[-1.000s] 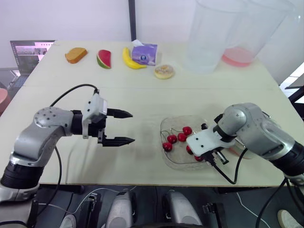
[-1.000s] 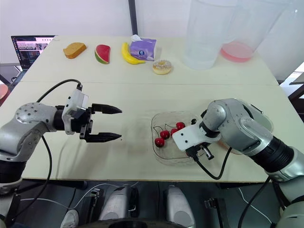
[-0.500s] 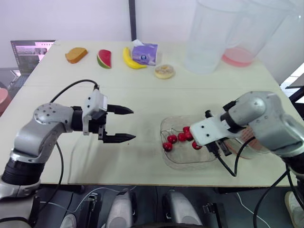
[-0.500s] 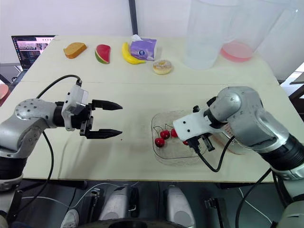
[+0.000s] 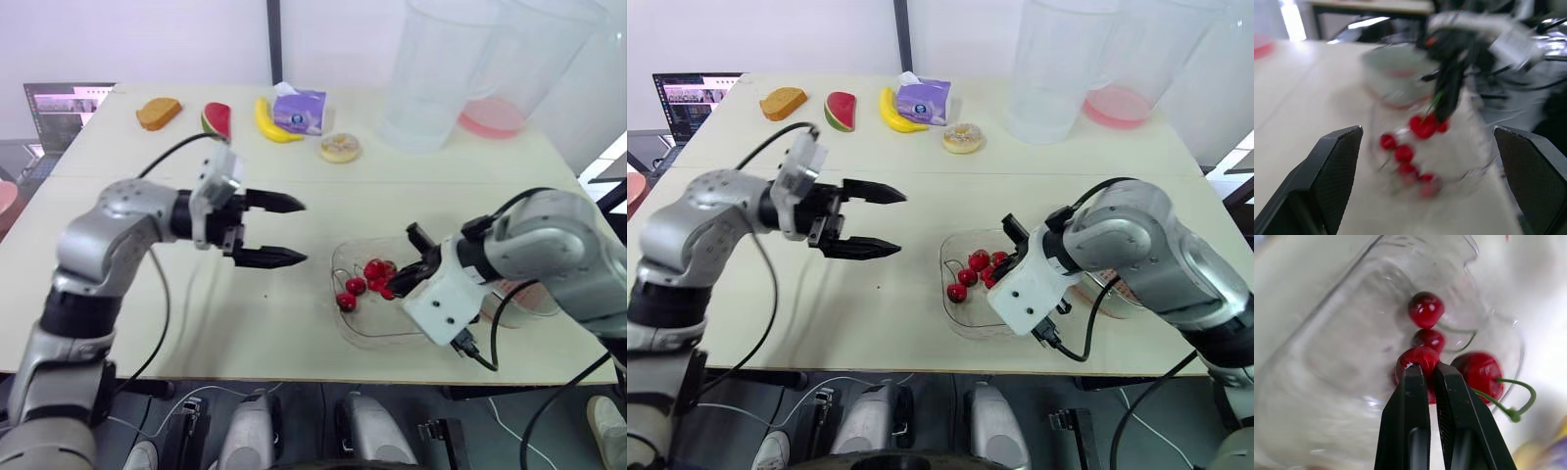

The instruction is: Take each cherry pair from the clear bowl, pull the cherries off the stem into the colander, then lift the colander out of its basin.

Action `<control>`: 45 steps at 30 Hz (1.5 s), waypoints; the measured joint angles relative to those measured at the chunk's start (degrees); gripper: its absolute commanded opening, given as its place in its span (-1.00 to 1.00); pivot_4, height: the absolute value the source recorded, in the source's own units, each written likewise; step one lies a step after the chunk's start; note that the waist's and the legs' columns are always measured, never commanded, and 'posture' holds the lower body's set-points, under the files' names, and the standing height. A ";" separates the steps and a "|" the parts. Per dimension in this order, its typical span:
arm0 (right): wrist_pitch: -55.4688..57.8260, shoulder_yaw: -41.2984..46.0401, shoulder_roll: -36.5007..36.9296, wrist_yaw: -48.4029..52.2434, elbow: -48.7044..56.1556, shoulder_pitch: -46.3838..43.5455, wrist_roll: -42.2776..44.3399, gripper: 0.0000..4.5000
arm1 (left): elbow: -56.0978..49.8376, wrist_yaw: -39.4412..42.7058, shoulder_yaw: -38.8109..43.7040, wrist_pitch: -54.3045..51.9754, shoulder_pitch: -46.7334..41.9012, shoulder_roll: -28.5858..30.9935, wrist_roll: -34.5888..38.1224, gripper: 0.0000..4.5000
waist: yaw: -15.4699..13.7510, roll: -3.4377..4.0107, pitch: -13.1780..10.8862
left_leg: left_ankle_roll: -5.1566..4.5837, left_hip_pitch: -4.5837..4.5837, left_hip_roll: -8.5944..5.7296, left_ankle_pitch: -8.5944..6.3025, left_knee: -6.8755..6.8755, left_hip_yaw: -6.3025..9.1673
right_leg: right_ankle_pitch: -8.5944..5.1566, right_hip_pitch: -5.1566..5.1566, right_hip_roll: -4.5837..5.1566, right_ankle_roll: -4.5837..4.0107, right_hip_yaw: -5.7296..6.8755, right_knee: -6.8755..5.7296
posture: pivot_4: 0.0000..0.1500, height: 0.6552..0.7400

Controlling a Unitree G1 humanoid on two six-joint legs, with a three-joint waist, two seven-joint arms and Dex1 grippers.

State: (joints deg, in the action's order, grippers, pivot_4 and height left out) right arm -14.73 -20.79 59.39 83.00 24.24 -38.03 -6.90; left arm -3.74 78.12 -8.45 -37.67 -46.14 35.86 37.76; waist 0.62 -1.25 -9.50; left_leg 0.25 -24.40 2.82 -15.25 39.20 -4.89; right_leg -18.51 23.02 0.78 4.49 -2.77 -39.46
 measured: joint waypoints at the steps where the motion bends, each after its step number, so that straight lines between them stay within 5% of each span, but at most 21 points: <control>1: -2.13 -0.42 -0.14 0.00 -0.85 -0.19 -0.15 -0.99 | 1.16 1.18 -0.92 -0.06 -1.10 -0.68 -0.11 1.00 | 0.09 0.00 0.00 | 0.00 0.00 0.00 0.00 0.00 -0.01 | 0.00 0.01 0.00 0.00 -0.02 0.00 | 1.00 1.00; 11: -9.83 -2.04 -2.01 1.10 -6.31 -3.65 -0.47 -0.99 | 21.04 12.99 -10.85 9.82 -12.63 -12.94 -9.75 1.00 | 0.25 0.04 -0.01 | 0.04 0.00 0.06 0.03 -0.02 -0.01 | 0.00 0.08 -0.08 0.00 -0.06 -0.04 | 1.00 1.00; 21: -8.49 -2.80 -2.75 1.88 -7.19 -4.54 -0.70 -0.99 | 27.39 14.08 -13.43 15.82 -12.93 -18.54 -15.12 1.00 | 0.16 0.05 -0.02 | 0.03 0.00 0.06 0.02 -0.02 -0.01 | 0.00 0.08 -0.04 0.00 -0.08 -0.06 | 1.00 1.00; 24: -8.28 -2.79 -2.70 1.75 -7.19 -4.16 -0.88 -1.00 | 28.28 13.65 -13.39 17.13 -12.92 -19.40 -16.77 0.64 | 0.17 0.05 -0.02 | 0.03 0.00 0.06 0.02 -0.02 0.00 | 0.00 0.08 -0.04 0.00 -0.08 -0.07 | 1.00 1.00; 31: -8.00 -2.79 -2.72 1.51 -7.13 -3.06 -1.34 -1.00 | 28.72 12.98 -13.40 19.36 -11.21 -20.14 -19.87 -0.94 | 0.17 0.05 -0.02 | 0.03 0.00 0.06 0.02 -0.02 0.00 | 0.00 0.08 -0.04 0.00 -0.08 -0.09 | 1.00 1.00; 45: -4.07 -2.78 -3.20 2.38 -6.28 -4.80 -0.75 -1.00 | 30.54 11.85 -12.79 20.39 -11.25 -21.16 -22.11 -0.98 | 0.15 0.05 -0.02 | 0.03 0.00 0.06 0.02 -0.02 0.00 | 0.00 0.08 -0.03 0.00 -0.08 -0.09 | 1.00 1.00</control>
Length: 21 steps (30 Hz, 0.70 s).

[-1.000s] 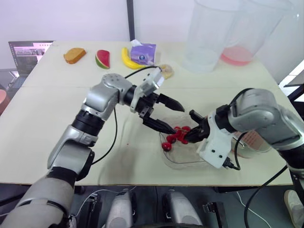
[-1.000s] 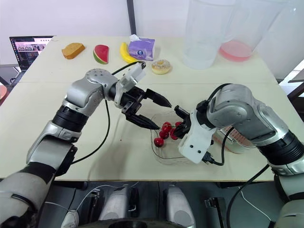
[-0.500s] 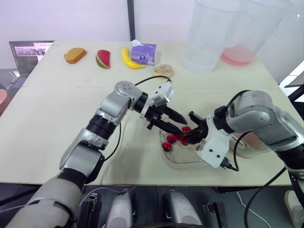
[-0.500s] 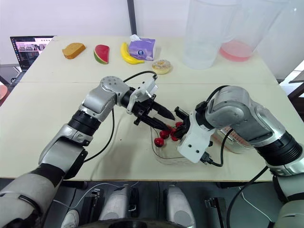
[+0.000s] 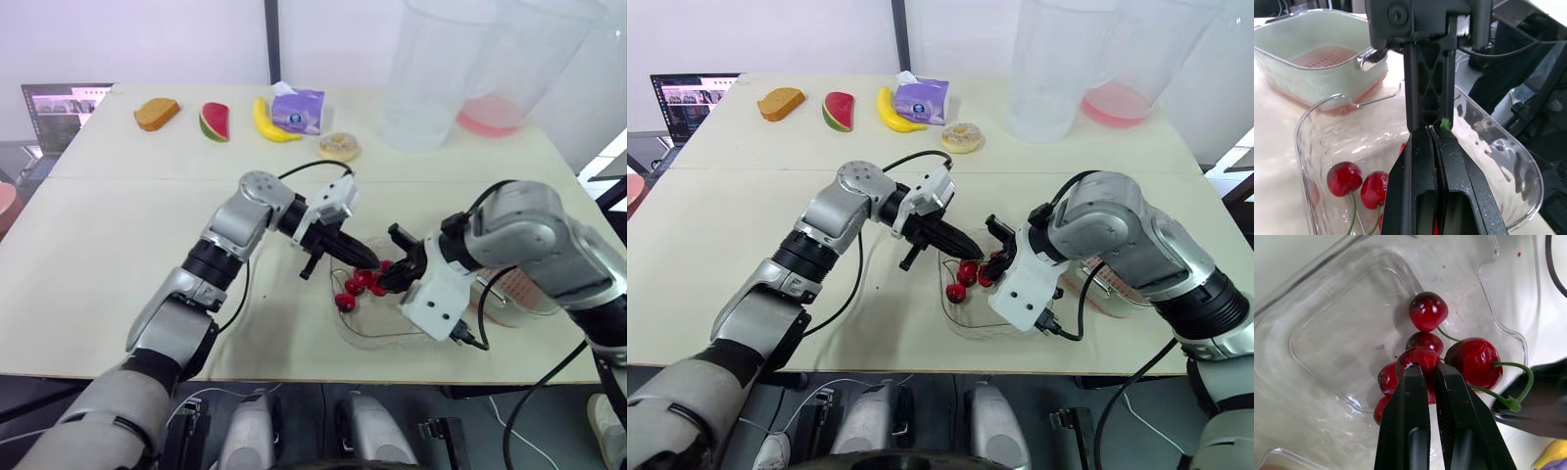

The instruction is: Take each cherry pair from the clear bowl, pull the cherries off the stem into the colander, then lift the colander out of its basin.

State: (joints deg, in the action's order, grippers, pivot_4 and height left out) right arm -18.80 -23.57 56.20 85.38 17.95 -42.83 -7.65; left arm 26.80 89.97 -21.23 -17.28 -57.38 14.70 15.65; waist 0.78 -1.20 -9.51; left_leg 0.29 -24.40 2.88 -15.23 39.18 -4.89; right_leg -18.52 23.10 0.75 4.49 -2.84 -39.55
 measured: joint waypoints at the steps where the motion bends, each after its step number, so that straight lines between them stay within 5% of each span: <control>1: 0.19 0.00 0.00 0.12 0.00 -0.12 0.03 -1.00 | 0.12 0.05 0.26 -0.87 -0.14 -0.13 0.17 -0.98 | 0.00 0.00 0.00 | 0.00 0.00 0.00 0.00 0.00 0.00 | 0.00 0.00 0.00 0.00 0.00 0.00 | 1.00 1.00; 3: 0.71 0.00 0.00 0.41 0.00 -0.38 0.08 -1.00 | 0.36 0.20 0.97 -2.56 -0.87 -0.23 1.02 -0.98 | 0.00 0.00 0.00 | 0.00 0.00 0.00 0.00 0.00 0.00 | 0.00 0.00 -0.01 0.00 0.00 0.00 | 1.00 1.00; 6: 1.11 0.00 0.00 0.70 0.00 -0.55 0.22 -1.00 | 1.34 0.65 2.42 -3.12 -2.88 -0.05 1.33 -0.65 | 0.01 0.00 0.00 | 0.00 0.00 0.00 0.00 0.00 0.00 | 0.00 0.00 -0.01 0.00 0.01 0.00 | 1.00 1.00; 10: 2.13 0.02 0.00 1.15 0.01 -1.23 0.61 -1.00 | 2.47 1.68 2.53 -1.64 -3.50 0.71 1.09 0.15 | 0.02 0.00 0.00 | 0.00 0.00 0.00 0.00 0.00 0.00 | 0.00 0.00 -0.01 0.00 0.01 0.00 | 1.00 1.00; 21: 3.87 0.07 0.02 1.42 1.51 -0.71 1.13 -1.00 | 2.87 2.30 0.81 4.13 -2.60 -0.79 -1.01 0.15 | -0.08 0.00 0.00 | 0.00 0.00 -0.01 0.00 0.00 0.00 | 0.00 0.00 0.02 0.00 0.01 0.00 | 1.00 1.00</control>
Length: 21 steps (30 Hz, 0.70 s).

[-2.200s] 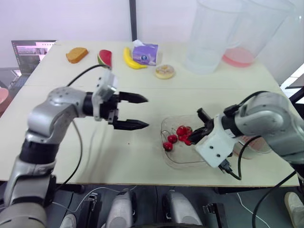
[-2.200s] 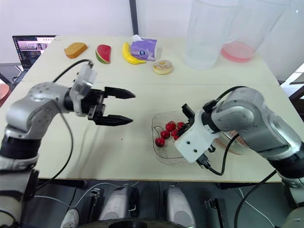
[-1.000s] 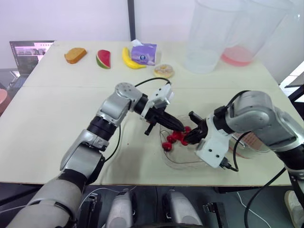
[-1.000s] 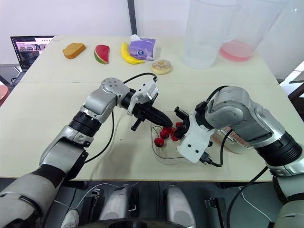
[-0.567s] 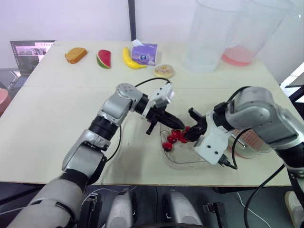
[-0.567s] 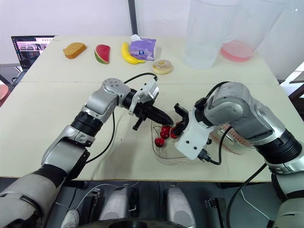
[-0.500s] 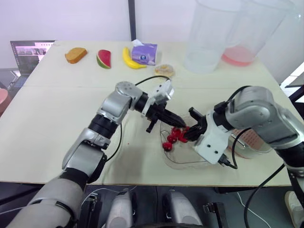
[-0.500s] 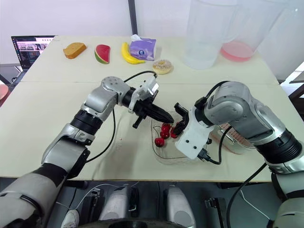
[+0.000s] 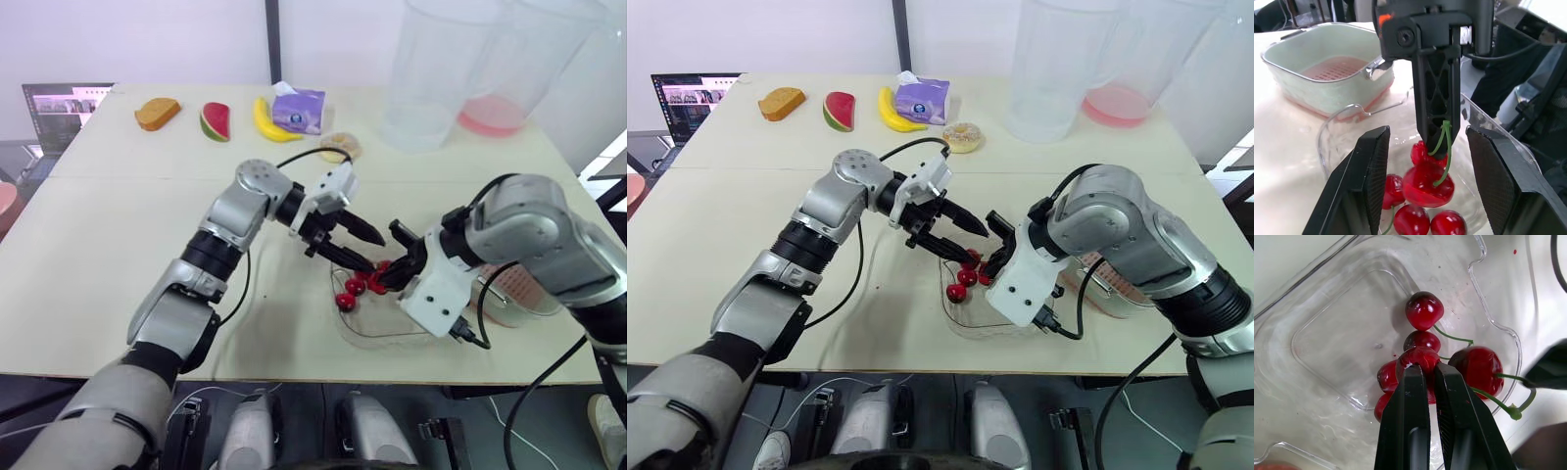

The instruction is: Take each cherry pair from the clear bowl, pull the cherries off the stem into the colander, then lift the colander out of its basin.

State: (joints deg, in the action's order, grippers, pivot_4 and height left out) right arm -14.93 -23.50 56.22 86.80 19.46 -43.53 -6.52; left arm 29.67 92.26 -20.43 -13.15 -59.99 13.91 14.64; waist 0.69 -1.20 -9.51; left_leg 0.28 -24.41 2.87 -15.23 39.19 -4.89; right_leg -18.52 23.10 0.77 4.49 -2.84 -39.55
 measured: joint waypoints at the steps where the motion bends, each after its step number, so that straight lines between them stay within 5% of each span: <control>1: 0.07 0.00 0.00 0.00 0.24 0.22 0.00 -1.00 | 0.31 0.00 -0.36 0.50 0.00 -0.35 -0.51 0.15 | 0.03 0.00 0.00 | 0.00 0.00 0.00 0.00 0.00 0.00 | 0.00 0.00 -0.01 0.00 0.00 0.00 | 1.00 1.00; 9: 0.99 0.03 0.01 -0.10 0.76 0.42 -0.02 -1.00 | 1.88 -0.03 -0.91 1.38 0.00 -1.94 -1.69 0.15 | 0.12 0.00 0.00 | 0.00 0.00 0.01 0.00 0.00 0.00 | 0.00 0.01 -0.03 0.00 0.00 0.00 | 1.00 1.00; 12: 1.17 0.04 0.01 -0.20 0.76 0.41 -0.08 -1.00 | 1.98 0.02 -0.91 1.39 0.00 -2.06 -1.78 -0.20 | 0.09 0.00 0.00 | 0.00 0.00 0.01 0.00 0.00 0.00 | 0.00 0.01 -0.03 0.00 0.00 0.00 | 1.00 1.00; 15: 1.87 0.33 0.41 -0.22 0.28 0.41 -1.17 -1.00 | 2.08 0.07 -1.27 1.70 0.00 -2.29 -1.79 -0.83 | 0.02 0.00 0.00 | 0.00 0.00 0.00 0.00 0.00 0.00 | 0.00 0.00 -0.02 0.00 0.00 0.00 | 1.00 1.00; 21: 2.05 0.32 0.38 -0.21 0.33 0.41 -1.32 -1.00 | 2.53 0.06 -1.30 3.06 0.00 -2.34 -2.19 -0.86 | 0.07 0.00 0.00 | 0.00 0.00 0.00 0.00 0.00 0.00 | 0.00 0.01 -0.02 0.00 0.00 0.00 | 1.00 1.00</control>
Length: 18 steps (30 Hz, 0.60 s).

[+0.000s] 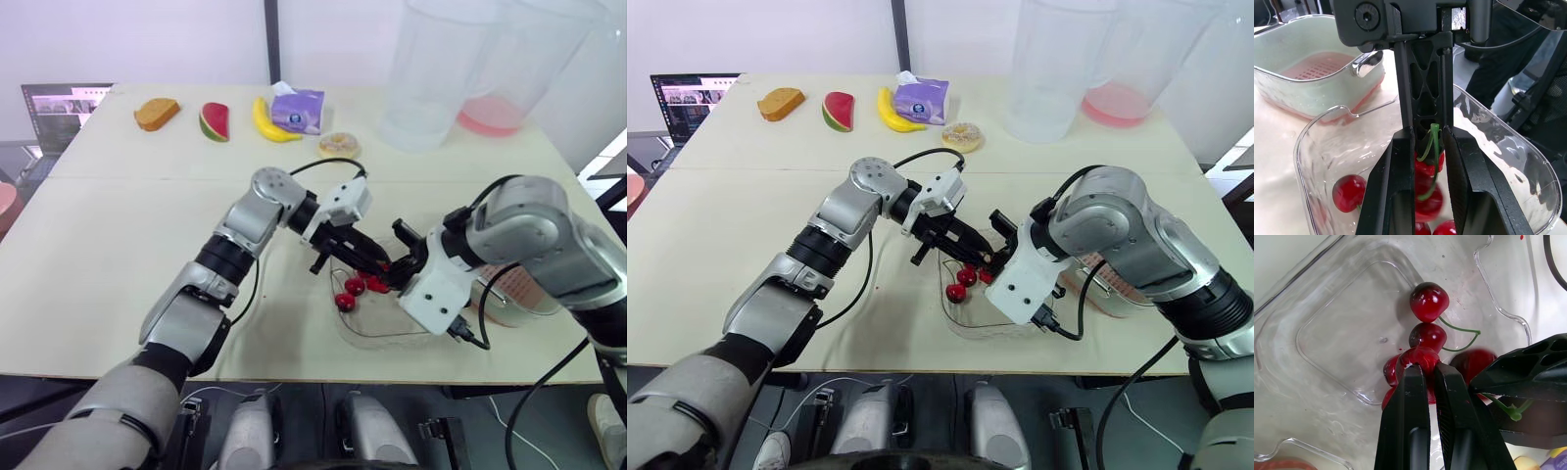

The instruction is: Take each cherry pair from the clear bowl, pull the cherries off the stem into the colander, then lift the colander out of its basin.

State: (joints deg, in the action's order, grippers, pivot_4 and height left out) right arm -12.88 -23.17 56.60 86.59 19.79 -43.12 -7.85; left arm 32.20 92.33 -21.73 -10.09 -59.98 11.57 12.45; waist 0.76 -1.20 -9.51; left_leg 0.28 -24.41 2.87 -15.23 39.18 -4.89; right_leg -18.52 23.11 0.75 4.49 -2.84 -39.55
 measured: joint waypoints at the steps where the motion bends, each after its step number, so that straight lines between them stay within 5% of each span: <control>1: 0.03 0.00 0.00 0.03 0.00 0.00 -0.07 -1.00 | 0.27 -0.03 0.01 0.33 0.00 -0.08 0.00 -0.86 | 0.01 0.00 0.00 | 0.00 0.00 0.00 0.00 0.00 0.00 | 0.00 0.00 0.00 0.00 0.00 0.00 | 1.00 1.00; 18: 0.31 0.98 -0.03 -0.29 0.03 0.34 -0.34 -1.00 | 2.01 0.03 0.31 -3.06 -1.08 -0.22 1.75 -0.86 | 0.01 0.00 0.00 | 0.00 0.00 0.00 0.00 0.00 0.00 | 0.00 0.00 0.00 0.00 0.00 0.00 | 1.00 1.00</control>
State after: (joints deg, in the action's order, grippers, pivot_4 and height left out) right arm -12.57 -22.19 56.57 86.30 19.82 -42.79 -8.19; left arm 34.21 92.36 -21.42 -13.16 -61.06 11.35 14.21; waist 0.77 -1.20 -9.51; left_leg 0.28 -24.41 2.87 -15.23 39.18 -4.89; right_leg -18.52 23.11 0.75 4.49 -2.84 -39.56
